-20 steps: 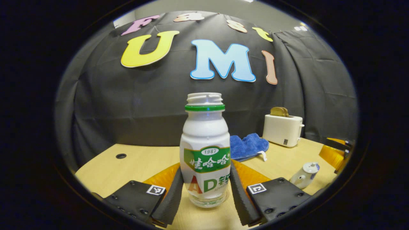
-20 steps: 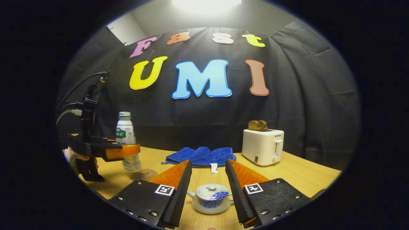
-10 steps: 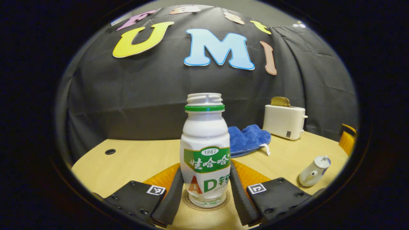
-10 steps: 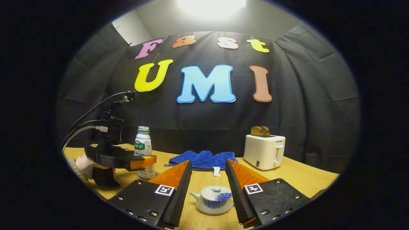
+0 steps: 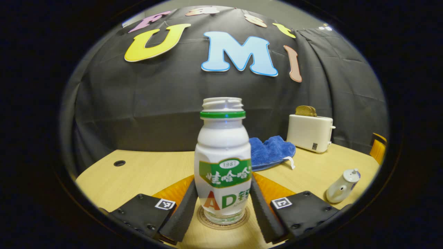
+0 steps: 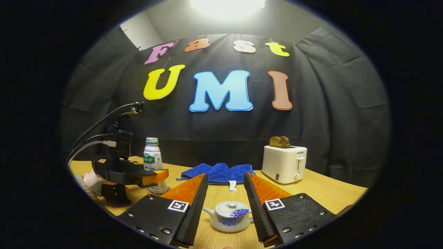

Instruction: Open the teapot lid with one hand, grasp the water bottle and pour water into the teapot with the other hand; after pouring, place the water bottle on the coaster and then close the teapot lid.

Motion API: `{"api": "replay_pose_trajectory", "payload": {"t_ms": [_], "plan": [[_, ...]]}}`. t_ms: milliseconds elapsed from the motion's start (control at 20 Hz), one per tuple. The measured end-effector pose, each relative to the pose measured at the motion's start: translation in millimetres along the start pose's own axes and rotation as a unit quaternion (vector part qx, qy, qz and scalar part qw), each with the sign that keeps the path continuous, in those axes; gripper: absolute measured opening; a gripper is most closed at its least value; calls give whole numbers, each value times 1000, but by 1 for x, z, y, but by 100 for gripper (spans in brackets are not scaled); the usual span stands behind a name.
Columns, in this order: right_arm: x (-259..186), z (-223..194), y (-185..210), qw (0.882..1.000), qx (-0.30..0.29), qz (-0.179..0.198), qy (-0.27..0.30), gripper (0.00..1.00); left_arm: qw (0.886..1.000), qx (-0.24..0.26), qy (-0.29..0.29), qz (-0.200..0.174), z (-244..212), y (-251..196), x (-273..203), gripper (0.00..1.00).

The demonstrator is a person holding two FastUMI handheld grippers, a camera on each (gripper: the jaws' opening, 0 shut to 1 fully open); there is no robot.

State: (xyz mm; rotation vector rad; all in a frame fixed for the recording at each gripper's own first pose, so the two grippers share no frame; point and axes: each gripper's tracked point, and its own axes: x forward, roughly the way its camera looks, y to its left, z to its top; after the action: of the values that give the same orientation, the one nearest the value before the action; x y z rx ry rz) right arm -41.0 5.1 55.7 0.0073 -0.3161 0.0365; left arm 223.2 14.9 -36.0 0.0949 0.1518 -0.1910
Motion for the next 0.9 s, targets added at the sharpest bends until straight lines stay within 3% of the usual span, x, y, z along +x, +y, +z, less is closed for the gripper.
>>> {"api": "replay_pose_trajectory", "payload": {"t_ms": [50, 450, 900], "plan": [[0, 0, 0, 1000, 0, 0, 1, 65, 1000, 1, -2, 3, 1, 1, -1, 100], [-1, -4, 5, 1000, -1, 6, 10, 65, 999, 0, -22, 33, 5, 5, -39, 99], [-25, -9, 20, 999, 36, 18, 27, 65, 995, 15, -81, 50, 25, -24, -142, 100]]}}
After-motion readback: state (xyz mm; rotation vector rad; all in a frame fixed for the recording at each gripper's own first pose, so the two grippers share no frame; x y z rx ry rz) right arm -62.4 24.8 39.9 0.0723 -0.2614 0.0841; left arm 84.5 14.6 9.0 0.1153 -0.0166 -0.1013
